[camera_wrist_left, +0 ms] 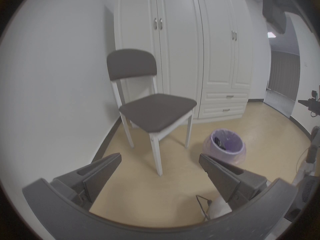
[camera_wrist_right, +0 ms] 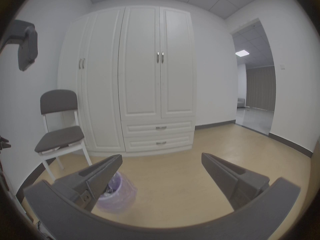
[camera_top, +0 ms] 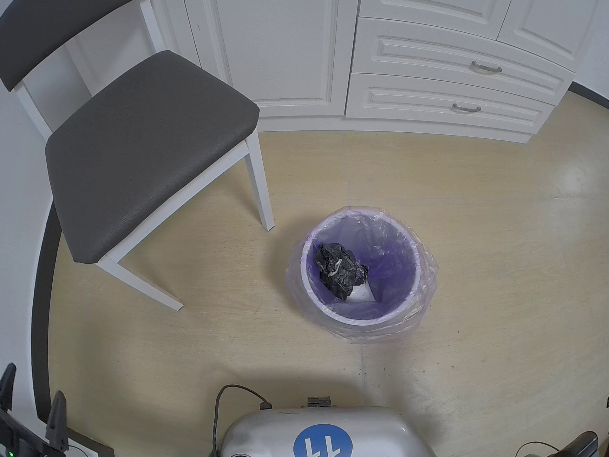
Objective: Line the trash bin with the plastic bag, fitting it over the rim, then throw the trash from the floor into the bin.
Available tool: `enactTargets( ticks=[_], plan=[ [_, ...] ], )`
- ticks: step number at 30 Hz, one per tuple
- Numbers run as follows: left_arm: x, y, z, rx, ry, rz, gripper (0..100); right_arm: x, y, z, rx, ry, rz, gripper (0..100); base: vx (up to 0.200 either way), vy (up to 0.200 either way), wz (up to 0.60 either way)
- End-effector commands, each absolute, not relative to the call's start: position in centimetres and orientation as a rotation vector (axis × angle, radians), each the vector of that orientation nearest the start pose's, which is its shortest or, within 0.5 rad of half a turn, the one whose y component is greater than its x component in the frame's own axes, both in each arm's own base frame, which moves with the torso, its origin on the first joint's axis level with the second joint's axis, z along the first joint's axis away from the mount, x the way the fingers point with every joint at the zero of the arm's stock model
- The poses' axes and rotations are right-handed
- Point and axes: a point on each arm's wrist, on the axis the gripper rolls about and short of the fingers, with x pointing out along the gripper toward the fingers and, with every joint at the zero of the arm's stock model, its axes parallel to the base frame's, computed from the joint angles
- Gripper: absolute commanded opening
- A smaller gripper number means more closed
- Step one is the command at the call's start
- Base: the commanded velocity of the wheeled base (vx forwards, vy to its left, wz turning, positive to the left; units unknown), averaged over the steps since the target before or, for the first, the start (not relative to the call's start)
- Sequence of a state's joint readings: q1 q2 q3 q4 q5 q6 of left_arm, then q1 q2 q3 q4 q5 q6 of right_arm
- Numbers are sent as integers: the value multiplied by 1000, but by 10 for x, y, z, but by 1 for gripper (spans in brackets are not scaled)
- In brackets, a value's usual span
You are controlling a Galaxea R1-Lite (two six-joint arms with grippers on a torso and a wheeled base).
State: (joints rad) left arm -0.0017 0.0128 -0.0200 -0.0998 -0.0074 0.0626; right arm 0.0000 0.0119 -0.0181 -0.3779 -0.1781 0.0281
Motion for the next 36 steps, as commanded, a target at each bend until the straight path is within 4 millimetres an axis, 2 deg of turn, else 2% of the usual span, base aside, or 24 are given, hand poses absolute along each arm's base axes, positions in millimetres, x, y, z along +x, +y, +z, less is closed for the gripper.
enactTargets(
  ticks=[1, 12, 29, 36],
  plan=[
    [-23, 0, 80, 54, -40, 0, 100, -27, -4, 104, 59, -284, -174, 100, 0, 0, 0],
    [-23, 0, 75, 17, 12, -2, 100, -23, -4, 83, 42, -81, -181, 100, 0, 0, 0],
    [-23, 0, 75, 20, 14, -6, 100, -23, -4, 83, 20, -76, -159, 100, 0, 0, 0],
    [-23, 0, 75, 14, 3, -2, 100, -23, -4, 83, -46, -71, -172, 100, 0, 0, 0]
  ],
)
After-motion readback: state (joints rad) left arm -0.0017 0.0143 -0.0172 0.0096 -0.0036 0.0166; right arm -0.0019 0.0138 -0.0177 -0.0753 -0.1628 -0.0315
